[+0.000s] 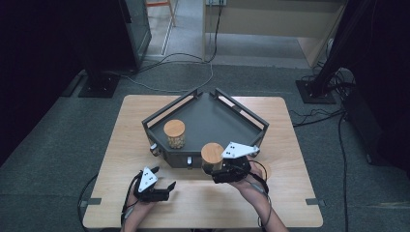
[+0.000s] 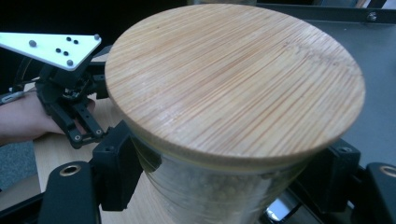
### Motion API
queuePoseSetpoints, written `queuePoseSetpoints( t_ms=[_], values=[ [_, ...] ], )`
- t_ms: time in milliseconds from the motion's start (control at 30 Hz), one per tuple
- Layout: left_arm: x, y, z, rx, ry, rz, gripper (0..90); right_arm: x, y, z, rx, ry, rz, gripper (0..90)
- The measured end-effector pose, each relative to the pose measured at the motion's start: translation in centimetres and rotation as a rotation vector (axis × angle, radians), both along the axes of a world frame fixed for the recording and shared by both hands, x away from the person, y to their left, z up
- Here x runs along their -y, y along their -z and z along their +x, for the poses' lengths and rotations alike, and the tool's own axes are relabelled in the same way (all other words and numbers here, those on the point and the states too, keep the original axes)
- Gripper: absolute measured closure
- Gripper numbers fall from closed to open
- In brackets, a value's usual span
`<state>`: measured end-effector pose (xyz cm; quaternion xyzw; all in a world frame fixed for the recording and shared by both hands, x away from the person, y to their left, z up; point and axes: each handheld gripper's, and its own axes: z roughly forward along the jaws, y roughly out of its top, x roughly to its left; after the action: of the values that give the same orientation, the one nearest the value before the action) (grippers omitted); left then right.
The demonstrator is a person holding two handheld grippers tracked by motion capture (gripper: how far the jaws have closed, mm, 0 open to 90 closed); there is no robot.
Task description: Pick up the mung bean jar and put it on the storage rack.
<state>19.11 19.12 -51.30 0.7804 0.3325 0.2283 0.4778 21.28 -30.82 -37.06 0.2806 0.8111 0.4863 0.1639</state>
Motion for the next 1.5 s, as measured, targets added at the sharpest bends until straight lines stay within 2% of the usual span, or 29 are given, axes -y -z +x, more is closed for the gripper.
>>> queuePoseSetpoints(
  t_ms=[567, 800, 1000, 1500],
  values=[
    [-0.1, -0.1, 0.1, -0.009, 0.002, 0.0, 10.8, 0.1, -1.1, 0.5, 0.008, 0.014, 0.0, 24.8],
    [-0.1, -0.1, 0.1, -0.009, 0.002, 0.0, 10.8, -0.1, -1.7, 0.8, 0.015, 0.026, -0.017, 24.8],
    [0.0, -0.1, 0.1, -0.009, 0.001, 0.002, 10.8, -0.3, -1.8, 1.1, 0.02, 0.043, -0.013, 24.8],
    [0.0, -0.1, 0.1, -0.006, 0.003, 0.008, 10.8, -1.6, -2.0, 2.3, 0.033, 0.071, -0.032, 24.8]
  ],
)
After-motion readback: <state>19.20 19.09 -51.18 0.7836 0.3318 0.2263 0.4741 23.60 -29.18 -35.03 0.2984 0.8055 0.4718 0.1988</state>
